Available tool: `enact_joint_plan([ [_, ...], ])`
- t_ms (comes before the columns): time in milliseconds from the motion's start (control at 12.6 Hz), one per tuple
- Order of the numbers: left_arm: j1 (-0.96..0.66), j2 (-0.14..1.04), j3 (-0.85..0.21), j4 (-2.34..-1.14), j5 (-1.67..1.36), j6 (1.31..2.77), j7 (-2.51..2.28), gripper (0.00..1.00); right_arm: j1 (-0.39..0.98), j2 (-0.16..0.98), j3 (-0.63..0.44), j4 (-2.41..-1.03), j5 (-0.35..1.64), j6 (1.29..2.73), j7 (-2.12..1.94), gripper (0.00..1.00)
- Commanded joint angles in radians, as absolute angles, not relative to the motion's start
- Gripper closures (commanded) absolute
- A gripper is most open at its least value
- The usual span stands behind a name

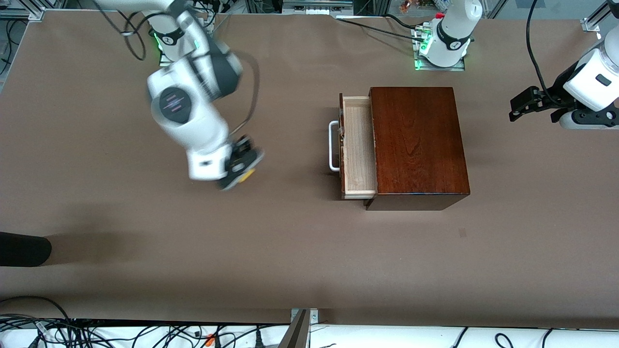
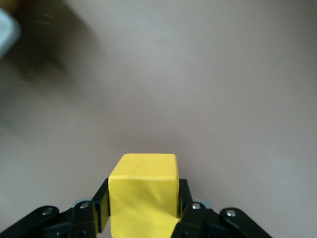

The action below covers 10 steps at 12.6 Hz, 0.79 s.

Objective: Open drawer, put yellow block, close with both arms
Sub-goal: 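Lift the yellow cube with the right gripper and carry it over the drawer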

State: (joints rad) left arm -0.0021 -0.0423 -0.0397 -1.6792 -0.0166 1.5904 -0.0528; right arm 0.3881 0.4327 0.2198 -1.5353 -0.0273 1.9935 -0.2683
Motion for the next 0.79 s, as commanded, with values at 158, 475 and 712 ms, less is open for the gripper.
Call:
enact_joint_plan([
  [158, 0.002, -0.054, -0.04, -1.674, -0.041, 1.572, -0.048, 0.0, 0.631, 0.6, 0.206, -1.194, -0.06, 1.871, -0.255, 0.89],
  [475, 0.002, -0.054, -0.04, -1.674, -0.041, 1.572, -0.048, 0.0, 0.83, 0.686, 0.201, -1.063, -0.204, 1.836, -0.187, 0.88],
  [712, 0.002, -0.054, -0.04, -1.674, -0.041, 1.572, -0.048, 0.0, 0.883, 0.721, 0.201, -1.042, -0.271, 1.856, -0.195, 0.87],
])
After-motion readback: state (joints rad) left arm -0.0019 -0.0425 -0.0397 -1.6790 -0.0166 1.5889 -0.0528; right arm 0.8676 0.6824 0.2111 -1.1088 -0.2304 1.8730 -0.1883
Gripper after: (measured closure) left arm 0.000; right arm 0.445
